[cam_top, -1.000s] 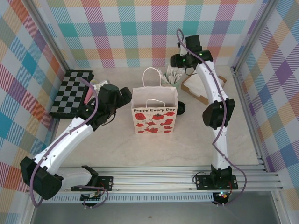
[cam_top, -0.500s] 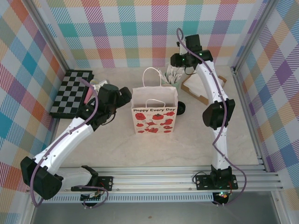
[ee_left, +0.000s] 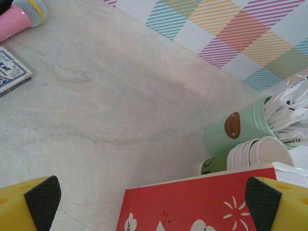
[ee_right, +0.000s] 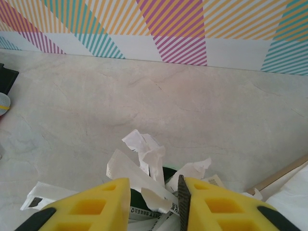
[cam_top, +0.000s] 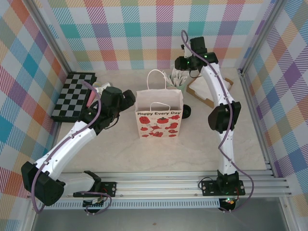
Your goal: Pack the takeout coffee
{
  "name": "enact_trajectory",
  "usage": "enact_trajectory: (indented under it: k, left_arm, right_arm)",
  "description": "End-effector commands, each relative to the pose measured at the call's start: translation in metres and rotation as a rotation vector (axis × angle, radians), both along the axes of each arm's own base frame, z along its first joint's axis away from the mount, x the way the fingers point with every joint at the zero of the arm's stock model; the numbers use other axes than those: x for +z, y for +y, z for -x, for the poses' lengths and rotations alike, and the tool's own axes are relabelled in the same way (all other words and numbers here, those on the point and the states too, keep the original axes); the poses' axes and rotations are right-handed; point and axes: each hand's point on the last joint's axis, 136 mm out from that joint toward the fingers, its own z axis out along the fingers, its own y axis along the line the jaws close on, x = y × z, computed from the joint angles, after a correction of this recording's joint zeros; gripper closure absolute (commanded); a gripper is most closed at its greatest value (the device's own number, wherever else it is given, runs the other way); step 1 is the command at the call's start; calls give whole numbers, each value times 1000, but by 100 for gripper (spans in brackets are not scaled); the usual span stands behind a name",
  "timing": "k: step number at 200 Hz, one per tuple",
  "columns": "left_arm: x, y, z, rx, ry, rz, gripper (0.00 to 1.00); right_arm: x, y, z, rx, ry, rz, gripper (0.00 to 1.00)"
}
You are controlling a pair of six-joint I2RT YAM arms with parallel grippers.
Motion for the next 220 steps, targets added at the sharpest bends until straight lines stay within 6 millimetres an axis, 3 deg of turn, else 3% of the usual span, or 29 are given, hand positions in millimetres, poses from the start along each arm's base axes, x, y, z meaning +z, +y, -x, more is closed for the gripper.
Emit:
enact_trajectory:
  k: [1, 70, 155, 201, 220]
  left_arm:
    - [-2, 8, -1, 24, -4, -12, 0]
    - [-3, 8, -2, 23, -3, -9, 0]
    - [14, -3, -5, -48, -66, 21, 0]
    - [57, -23, -1, -233, -228, 5, 0]
    - [90, -36, 2, -327, -352, 21, 0]
  right_arm:
    - [6, 8, -4, 20, -29, -22, 69]
    - [39, 3, -6, 5, -122, -10, 82]
    - [110, -4, 20, 17, -247, -19, 88]
    - [154, -11, 39, 3, -338, -2, 96]
    - [181, -16, 51, -17, -393, -6, 100]
